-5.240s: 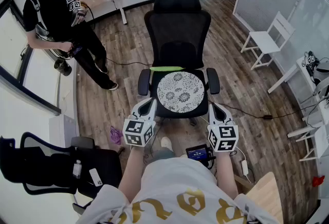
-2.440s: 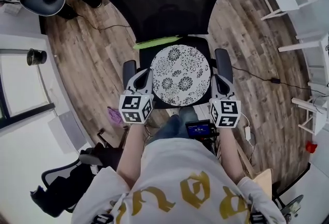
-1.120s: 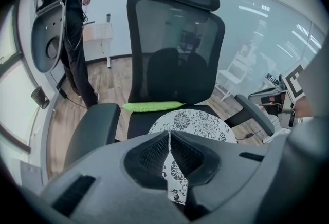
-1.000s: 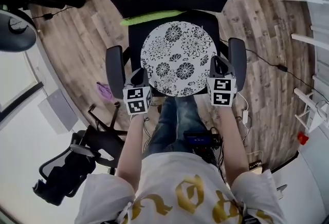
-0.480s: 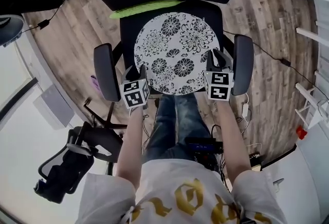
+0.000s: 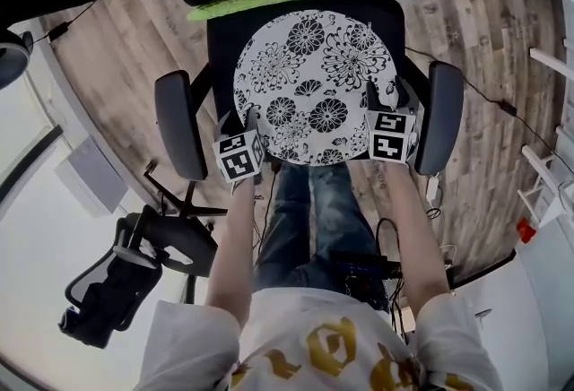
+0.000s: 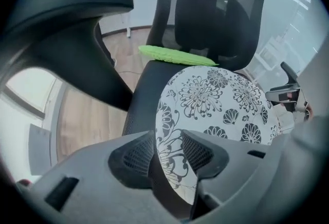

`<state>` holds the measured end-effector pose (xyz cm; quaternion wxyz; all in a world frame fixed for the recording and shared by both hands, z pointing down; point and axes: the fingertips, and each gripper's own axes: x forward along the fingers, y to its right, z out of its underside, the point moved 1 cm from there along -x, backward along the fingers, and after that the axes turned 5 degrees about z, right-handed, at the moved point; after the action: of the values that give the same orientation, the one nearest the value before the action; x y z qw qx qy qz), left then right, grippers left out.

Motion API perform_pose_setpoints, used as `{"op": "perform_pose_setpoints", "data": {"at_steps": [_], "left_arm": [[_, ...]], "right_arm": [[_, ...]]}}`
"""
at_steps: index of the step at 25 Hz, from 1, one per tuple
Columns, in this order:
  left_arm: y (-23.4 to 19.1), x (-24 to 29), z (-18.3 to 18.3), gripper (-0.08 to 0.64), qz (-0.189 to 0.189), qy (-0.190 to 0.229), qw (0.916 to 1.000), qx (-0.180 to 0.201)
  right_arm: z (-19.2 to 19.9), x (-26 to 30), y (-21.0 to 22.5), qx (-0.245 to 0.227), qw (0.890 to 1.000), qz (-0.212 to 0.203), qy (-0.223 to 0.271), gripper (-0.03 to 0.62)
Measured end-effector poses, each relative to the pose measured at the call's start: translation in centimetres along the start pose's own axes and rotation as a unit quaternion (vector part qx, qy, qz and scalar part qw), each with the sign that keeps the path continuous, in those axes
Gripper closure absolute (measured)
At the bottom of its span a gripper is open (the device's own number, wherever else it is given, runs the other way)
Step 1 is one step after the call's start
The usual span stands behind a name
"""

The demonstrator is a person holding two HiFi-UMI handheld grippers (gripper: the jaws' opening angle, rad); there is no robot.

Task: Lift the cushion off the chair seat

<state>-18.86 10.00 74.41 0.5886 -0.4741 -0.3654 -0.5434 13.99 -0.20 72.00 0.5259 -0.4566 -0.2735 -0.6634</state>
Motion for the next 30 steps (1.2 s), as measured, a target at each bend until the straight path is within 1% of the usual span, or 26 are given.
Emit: {"op": "perform_pose_setpoints", "data": {"at_steps": [2,4,6,8,12,15,18,20,21,22,24,27,30], "left_arm": [[-0.4,0.5,0.5,0.411,-0.003,-0.005,1.0000,-0.003],[-0.8,0.8,0.7,0.412,-0.005,-0.007,1.0000,-0.004],[-0.9,1.0,0.8,0.411,-0.004,-0.012,0.9999,-0.003],[-0.9,1.3,1.0,0.413,-0.001,-0.017,0.9998,-0.005],[-1.1,1.7,1.4,0.413,-0.005,-0.024,0.9996,-0.013],[-1.2,1.9,1.2,0.413,-0.014,-0.028,0.9995,-0.011],[-0.9,2.1,1.1,0.423,-0.003,-0.034,0.9994,-0.001],[-0.4,2.2,1.3,0.523,0.015,-0.046,0.9988,0.008],[-0.1,2.3,1.3,0.535,0.018,-0.051,0.9984,0.017],[0.0,2.4,1.3,0.537,0.016,-0.054,0.9980,0.030],[0.2,2.3,1.3,0.537,0.013,-0.054,0.9973,0.047],[0.3,2.0,1.3,0.537,0.018,-0.053,0.9978,0.036],[0.5,1.7,0.9,0.540,0.026,-0.046,0.9983,0.026]], "right_arm": [[0.4,0.8,0.3,0.008,1.000,0.007,-0.007,0.374],[0.5,1.3,0.9,0.019,1.000,0.021,-0.003,0.371],[0.1,1.5,1.4,0.017,0.999,0.034,0.011,0.373],[0.0,2.0,1.8,0.013,0.999,0.036,0.012,0.373],[1.6,4.1,1.9,0.029,0.999,0.021,-0.032,0.370],[2.3,5.1,1.8,0.029,0.997,0.007,-0.067,0.374],[2.2,5.1,2.1,0.036,0.996,-0.003,-0.082,0.413],[2.1,4.9,1.9,0.024,0.996,-0.008,-0.080,0.491],[2.0,4.8,1.7,0.010,0.997,-0.010,-0.078,0.552],[2.0,4.7,1.5,-0.003,0.997,-0.012,-0.076,0.566],[1.9,4.6,1.4,-0.011,0.997,-0.015,-0.074,0.568],[1.7,4.3,1.6,0.010,0.997,-0.025,-0.068,0.568],[1.5,4.0,1.2,0.043,0.996,-0.043,-0.057,0.568]]}}
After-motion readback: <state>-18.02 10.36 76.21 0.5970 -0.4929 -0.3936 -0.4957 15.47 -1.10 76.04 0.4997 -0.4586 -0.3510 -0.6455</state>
